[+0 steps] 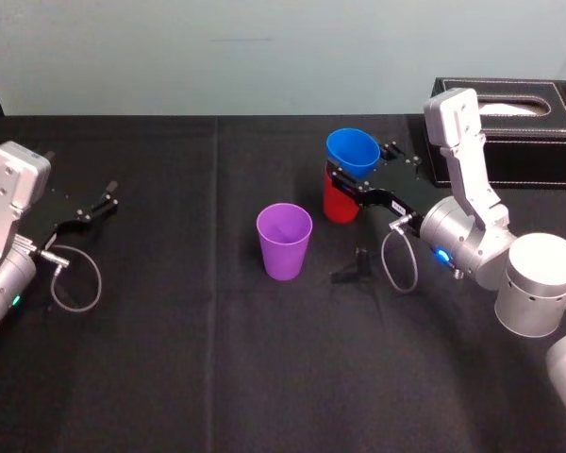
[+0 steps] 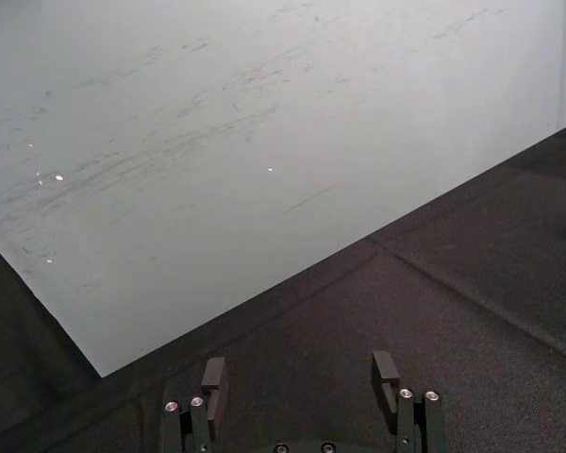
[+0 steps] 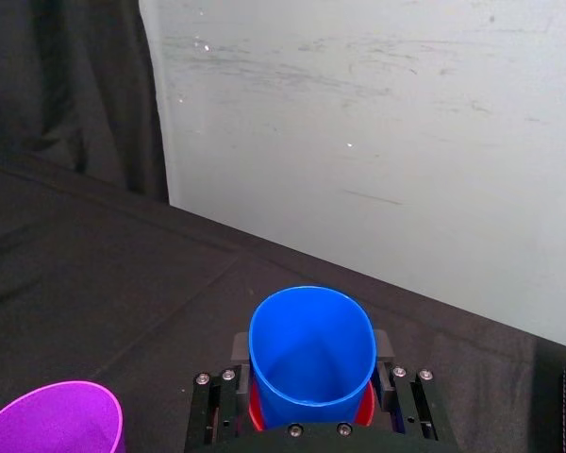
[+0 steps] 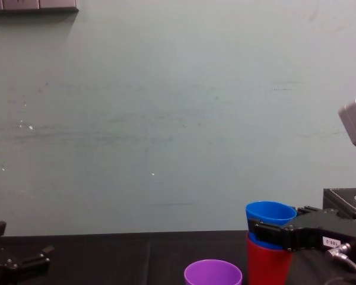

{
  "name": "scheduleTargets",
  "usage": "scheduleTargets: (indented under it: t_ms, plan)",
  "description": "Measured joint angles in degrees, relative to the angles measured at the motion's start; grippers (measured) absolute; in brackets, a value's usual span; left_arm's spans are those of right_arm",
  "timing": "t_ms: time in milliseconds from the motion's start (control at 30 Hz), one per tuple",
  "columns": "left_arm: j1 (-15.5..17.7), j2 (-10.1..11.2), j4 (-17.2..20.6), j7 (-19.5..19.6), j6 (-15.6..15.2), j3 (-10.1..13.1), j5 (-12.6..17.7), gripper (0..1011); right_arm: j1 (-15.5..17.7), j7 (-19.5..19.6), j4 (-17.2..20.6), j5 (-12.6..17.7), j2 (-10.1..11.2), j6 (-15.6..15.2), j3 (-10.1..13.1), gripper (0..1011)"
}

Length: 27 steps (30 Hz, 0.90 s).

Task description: Stack the three plastic cups sequentially using one hand.

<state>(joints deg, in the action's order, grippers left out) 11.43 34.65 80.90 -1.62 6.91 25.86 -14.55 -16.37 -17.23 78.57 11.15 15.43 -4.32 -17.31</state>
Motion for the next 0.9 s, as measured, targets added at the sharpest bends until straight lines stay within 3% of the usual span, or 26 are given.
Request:
scheduleTargets:
  t_ms: [333, 633, 900]
  plan:
    - [0.0, 0.0, 0.0, 0.0, 0.0, 0.0, 0.0, 1005, 0.0, 0.0, 0.1, 0.1, 0.0, -0.2, 0.0, 737]
    - [0.0, 0.0, 0.0, 0.0, 0.0, 0.0, 0.0, 1005, 0.0, 0.0, 0.2, 0.1, 0.1, -0.4, 0.0, 969]
    - [0.0, 0.0, 0.0, 0.0, 0.0, 0.0, 0.0, 1005, 0.0, 0.0, 0.2, 0.2, 0.1, -0.5, 0.0, 1003]
